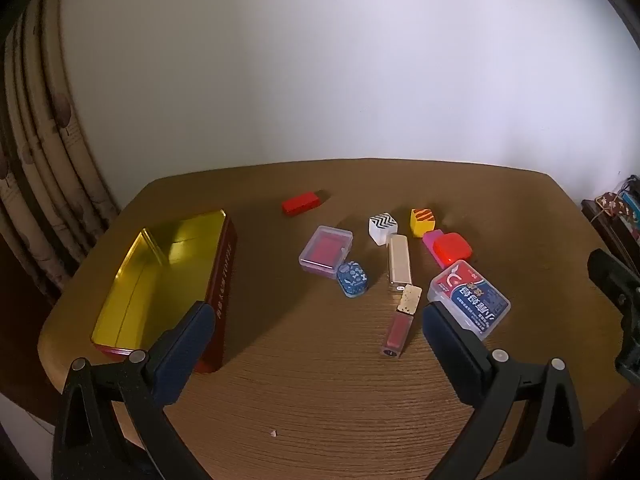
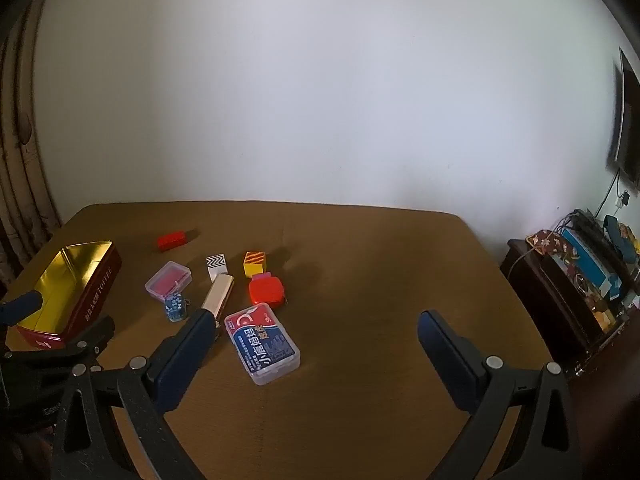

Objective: Organize rigid objects
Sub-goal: 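Move the left tool toward the small red block on the table, then grasp the red block with the left gripper, then carry the red block with the left gripper over the gold tin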

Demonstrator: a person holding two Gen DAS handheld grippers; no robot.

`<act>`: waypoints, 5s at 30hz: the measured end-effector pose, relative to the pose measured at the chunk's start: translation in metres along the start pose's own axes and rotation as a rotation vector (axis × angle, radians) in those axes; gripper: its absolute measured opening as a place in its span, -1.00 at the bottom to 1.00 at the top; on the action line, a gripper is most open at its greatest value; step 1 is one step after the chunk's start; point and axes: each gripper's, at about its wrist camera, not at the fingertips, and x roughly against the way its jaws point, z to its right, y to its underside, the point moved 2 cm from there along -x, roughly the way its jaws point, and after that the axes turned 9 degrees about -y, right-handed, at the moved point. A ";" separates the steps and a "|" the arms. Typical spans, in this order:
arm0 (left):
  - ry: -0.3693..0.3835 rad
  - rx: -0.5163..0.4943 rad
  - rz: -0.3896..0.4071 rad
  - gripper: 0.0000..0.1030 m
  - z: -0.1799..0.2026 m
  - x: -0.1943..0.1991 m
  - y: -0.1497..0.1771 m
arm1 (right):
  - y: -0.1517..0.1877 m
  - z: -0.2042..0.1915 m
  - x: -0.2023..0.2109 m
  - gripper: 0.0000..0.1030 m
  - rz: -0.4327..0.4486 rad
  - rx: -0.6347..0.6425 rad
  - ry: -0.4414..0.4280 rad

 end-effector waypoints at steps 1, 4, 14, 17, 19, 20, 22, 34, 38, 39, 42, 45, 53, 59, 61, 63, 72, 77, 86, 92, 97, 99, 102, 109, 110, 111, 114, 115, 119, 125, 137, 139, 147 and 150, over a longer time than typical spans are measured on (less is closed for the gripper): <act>-0.003 -0.002 0.004 0.99 0.000 0.001 -0.001 | -0.001 0.000 0.001 1.00 -0.003 -0.006 -0.004; -0.004 -0.005 0.011 0.99 0.001 0.002 -0.001 | -0.001 -0.001 0.003 1.00 -0.017 -0.014 -0.013; -0.007 -0.012 0.007 0.99 0.010 -0.001 0.000 | -0.007 -0.001 0.003 1.00 -0.015 -0.005 -0.016; -0.006 -0.013 0.000 0.99 0.008 -0.002 -0.002 | -0.006 -0.002 -0.001 1.00 -0.019 0.001 -0.017; -0.014 -0.023 0.000 0.99 0.010 -0.002 0.001 | -0.005 -0.003 -0.003 1.00 -0.018 0.000 -0.021; -0.011 -0.017 0.005 0.99 0.008 -0.002 0.002 | -0.004 -0.003 -0.005 1.00 -0.019 0.001 -0.022; -0.010 -0.018 0.003 0.99 0.008 -0.003 0.003 | -0.004 -0.002 -0.006 1.00 -0.026 -0.005 -0.026; -0.035 -0.079 -0.092 0.99 0.000 -0.033 0.020 | 0.004 0.001 -0.012 1.00 -0.101 0.003 -0.025; -0.044 -0.067 -0.073 0.99 -0.005 -0.044 0.022 | 0.005 -0.001 -0.017 1.00 -0.108 0.012 -0.030; -0.052 -0.071 -0.066 0.99 -0.005 -0.046 0.021 | 0.005 -0.002 -0.019 1.00 -0.115 0.016 -0.032; -0.058 -0.080 -0.051 0.99 -0.005 -0.059 0.009 | 0.008 -0.002 -0.022 1.00 -0.111 0.015 -0.040; -0.057 -0.052 -0.051 0.99 -0.011 -0.077 -0.014 | 0.009 0.000 -0.021 1.00 -0.125 0.003 -0.046; -0.030 0.038 -0.100 0.99 -0.019 -0.138 -0.091 | 0.009 0.005 -0.030 1.00 -0.127 -0.009 -0.048; -0.072 0.133 -0.180 0.99 -0.016 -0.193 -0.111 | 0.011 0.009 -0.036 1.00 -0.142 -0.010 -0.055; -0.075 0.160 -0.230 0.99 -0.011 -0.214 -0.113 | 0.012 0.013 -0.038 1.00 -0.153 -0.027 -0.063; -0.062 0.184 -0.298 0.99 -0.003 -0.235 -0.112 | 0.013 0.018 -0.041 1.00 -0.162 -0.048 -0.072; -0.093 0.238 -0.409 0.99 0.002 -0.293 -0.122 | 0.015 0.030 -0.052 1.00 -0.198 -0.113 -0.112; -0.080 0.219 -0.453 0.24 0.010 -0.305 -0.126 | 0.016 0.034 -0.056 1.00 -0.213 -0.140 -0.128; -0.062 0.213 -0.417 0.14 -0.006 -0.289 -0.117 | 0.014 0.024 -0.048 1.00 -0.204 -0.115 -0.140; -0.079 0.129 -0.289 0.14 -0.011 -0.228 -0.135 | 0.012 0.020 -0.045 1.00 -0.193 -0.105 -0.132; -0.122 0.077 -0.166 0.14 -0.020 -0.163 -0.148 | 0.014 0.017 -0.043 1.00 -0.192 -0.108 -0.139; -0.125 0.068 -0.132 0.14 -0.032 -0.142 -0.147 | 0.013 0.016 -0.039 1.00 -0.175 -0.119 -0.149; -0.133 0.068 -0.087 0.14 -0.054 -0.114 -0.155 | 0.011 0.015 -0.035 1.00 -0.161 -0.121 -0.148; -0.157 0.079 -0.013 0.14 -0.072 -0.070 -0.175 | 0.011 0.008 -0.030 1.00 -0.149 -0.104 -0.134; -0.162 0.076 -0.005 0.14 -0.079 -0.068 -0.169 | 0.011 0.006 -0.029 1.00 -0.149 -0.098 -0.132; -0.170 0.077 0.002 0.14 -0.082 -0.062 -0.165 | 0.011 0.004 -0.029 1.00 -0.148 -0.091 -0.132; -0.174 0.088 0.001 0.14 -0.110 -0.069 -0.156 | 0.011 -0.004 -0.026 1.00 -0.137 -0.064 -0.131; -0.178 0.093 0.002 0.14 -0.111 -0.064 -0.157 | 0.011 -0.007 -0.025 1.00 -0.136 -0.055 -0.133; -0.184 0.115 -0.001 0.14 -0.131 -0.059 -0.149 | 0.013 -0.017 -0.025 1.00 -0.140 -0.029 -0.144; -0.186 0.171 -0.020 0.14 -0.158 -0.042 -0.133 | 0.014 -0.024 -0.022 1.00 -0.136 -0.011 -0.156; -0.173 0.244 -0.124 0.14 -0.207 -0.061 -0.089 | 0.014 -0.025 -0.022 1.00 -0.140 -0.008 -0.161; -0.171 0.254 -0.144 0.14 -0.212 -0.068 -0.081 | 0.015 -0.026 -0.022 1.00 -0.144 -0.008 -0.160; -0.103 0.306 -0.270 0.14 -0.217 -0.112 -0.053 | 0.019 -0.036 -0.028 1.00 -0.165 0.037 -0.162; -0.091 0.306 -0.318 0.14 -0.214 -0.131 -0.048 | 0.020 -0.035 -0.031 1.00 -0.175 0.038 -0.158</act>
